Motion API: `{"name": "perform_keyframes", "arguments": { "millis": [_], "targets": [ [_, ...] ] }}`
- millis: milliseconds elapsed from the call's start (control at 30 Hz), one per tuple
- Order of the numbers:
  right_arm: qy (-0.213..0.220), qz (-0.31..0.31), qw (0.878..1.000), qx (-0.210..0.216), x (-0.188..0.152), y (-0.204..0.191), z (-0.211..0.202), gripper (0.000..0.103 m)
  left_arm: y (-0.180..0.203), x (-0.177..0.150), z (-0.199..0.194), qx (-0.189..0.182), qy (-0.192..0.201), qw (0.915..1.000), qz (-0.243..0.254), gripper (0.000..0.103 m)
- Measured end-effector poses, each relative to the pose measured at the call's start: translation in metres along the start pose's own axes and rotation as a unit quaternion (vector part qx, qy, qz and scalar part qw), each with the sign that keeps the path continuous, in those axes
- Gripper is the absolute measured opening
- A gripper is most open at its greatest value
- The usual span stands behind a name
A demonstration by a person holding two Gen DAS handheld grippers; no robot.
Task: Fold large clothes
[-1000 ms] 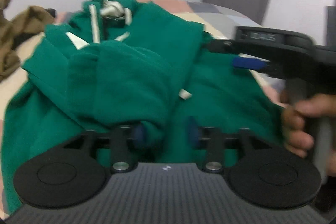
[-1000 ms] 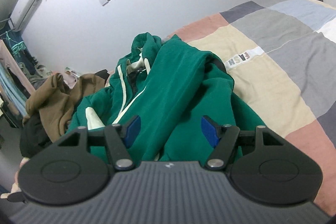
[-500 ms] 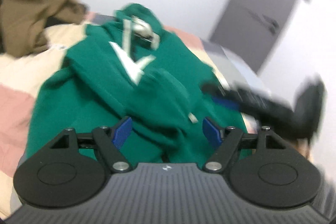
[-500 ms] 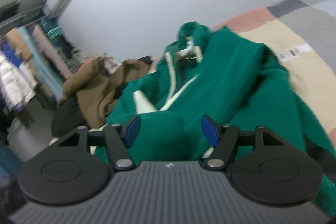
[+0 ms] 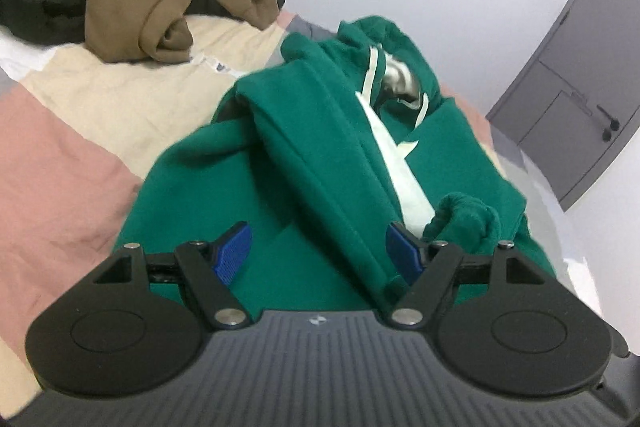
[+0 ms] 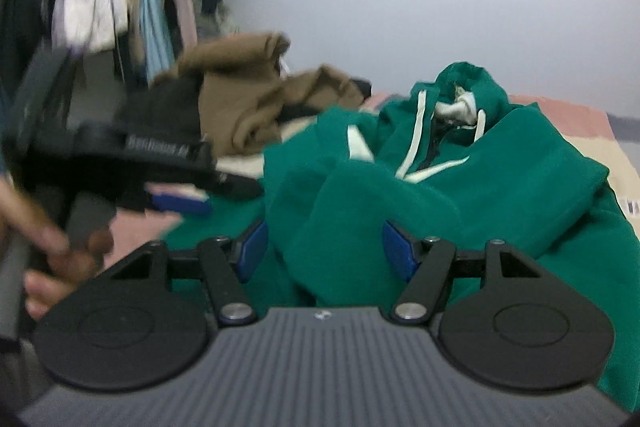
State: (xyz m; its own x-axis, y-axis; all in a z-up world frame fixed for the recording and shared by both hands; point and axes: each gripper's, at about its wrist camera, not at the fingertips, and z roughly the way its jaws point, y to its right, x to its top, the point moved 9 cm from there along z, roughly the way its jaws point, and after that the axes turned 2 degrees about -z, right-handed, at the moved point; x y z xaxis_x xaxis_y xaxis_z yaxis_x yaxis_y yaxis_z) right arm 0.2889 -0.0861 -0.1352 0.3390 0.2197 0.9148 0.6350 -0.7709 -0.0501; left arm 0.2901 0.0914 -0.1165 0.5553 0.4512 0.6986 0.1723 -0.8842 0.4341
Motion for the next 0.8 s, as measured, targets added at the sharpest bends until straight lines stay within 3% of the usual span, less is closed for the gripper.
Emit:
{"name": "perform_keyframes", "arguments": {
  "millis": [133, 233, 400, 567, 800],
  "targets": [
    [-0.04, -0.076, 0.996, -0.039, -0.019, -0.008, 0.018, 0.066, -0.004, -0.002, 0.009, 0.01, 0.004, 0.9999, 0.009, 0.078],
    [-0.047, -0.085, 0.992, -0.081, -0.024, 0.0, 0.02, 0.063, -0.007, -0.006, 0.013, 0.007, -0.003, 1.0, 0.006, 0.078],
    [-0.029, -0.014, 0.989, -0.146, -0.017, 0.032, 0.0, 0.064, -0.009, -0.006, 0.01, 0.011, 0.002, 0.9999, 0.007, 0.078],
    [-0.031, 0.095, 0.979, -0.178, -0.022, 0.066, -0.027, 0.064, -0.008, -0.004, 0.002, 0.005, 0.014, 0.9999, 0.002, 0.078],
    [-0.038, 0.251, 0.943, -0.215, -0.048, 0.107, -0.066, 0.065, -0.006, -0.005, -0.003, 0.003, 0.022, 0.9998, 0.003, 0.078]
  ]
}}
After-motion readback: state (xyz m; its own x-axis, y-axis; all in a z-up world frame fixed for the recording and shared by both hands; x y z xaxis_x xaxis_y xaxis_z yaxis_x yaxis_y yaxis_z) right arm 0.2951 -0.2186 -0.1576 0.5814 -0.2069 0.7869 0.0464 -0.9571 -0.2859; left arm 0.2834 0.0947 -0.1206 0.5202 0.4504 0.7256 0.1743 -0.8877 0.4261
